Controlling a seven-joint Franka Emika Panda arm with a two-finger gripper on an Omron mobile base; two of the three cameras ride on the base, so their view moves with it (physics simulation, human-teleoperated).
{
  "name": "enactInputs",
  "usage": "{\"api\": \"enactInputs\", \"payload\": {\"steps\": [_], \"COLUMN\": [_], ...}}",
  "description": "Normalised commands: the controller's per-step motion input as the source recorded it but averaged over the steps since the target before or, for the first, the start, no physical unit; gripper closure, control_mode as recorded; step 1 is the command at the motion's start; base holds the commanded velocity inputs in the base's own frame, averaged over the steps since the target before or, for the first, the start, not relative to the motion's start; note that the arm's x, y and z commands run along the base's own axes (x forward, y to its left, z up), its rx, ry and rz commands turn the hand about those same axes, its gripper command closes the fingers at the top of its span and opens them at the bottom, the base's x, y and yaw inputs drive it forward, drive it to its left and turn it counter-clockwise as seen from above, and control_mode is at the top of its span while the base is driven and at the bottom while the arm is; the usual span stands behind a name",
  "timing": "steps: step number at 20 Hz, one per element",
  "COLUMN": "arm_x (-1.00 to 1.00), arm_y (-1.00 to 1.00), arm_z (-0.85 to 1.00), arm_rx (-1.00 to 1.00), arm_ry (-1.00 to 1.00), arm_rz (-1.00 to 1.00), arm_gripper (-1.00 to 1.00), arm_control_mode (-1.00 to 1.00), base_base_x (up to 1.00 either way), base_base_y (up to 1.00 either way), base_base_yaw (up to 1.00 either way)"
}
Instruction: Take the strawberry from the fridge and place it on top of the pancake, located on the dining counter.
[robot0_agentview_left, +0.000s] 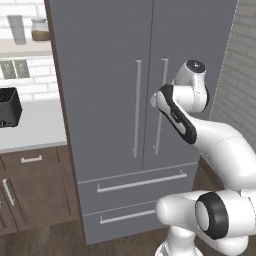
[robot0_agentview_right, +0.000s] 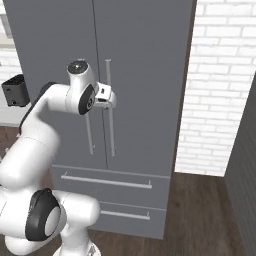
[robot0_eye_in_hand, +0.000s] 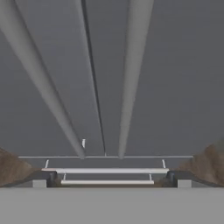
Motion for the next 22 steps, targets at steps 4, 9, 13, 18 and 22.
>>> {"api": "enactInputs", "payload": {"steps": [4, 9, 13, 18, 22], "arm_x": [0.37, 0.46, 0.57, 0.41, 0.48], "arm_y": [-0.37, -0.11, 0.00, 0.00, 0.00], "arm_z": [-0.01, 0.00, 0.00, -0.13, -0.11], "arm_rx": [-0.02, 0.00, 0.00, -0.03, 0.00], "arm_ry": [-0.28, -0.03, 0.00, -0.08, -0.07], "arm_rz": [-0.05, -0.06, -0.04, -0.04, -0.02], "arm_gripper": [-1.00, -1.00, -1.00, -1.00, -1.00], "arm_control_mode": [-1.00, -1.00, -1.00, -1.00, -1.00], "base_base_x": [0.00, 0.00, 0.00, 0.00, 0.00], "base_base_y": [0.00, 0.00, 0.00, 0.00, 0.00], "base_base_yaw": [0.00, 0.00, 0.00, 0.00, 0.00]}}
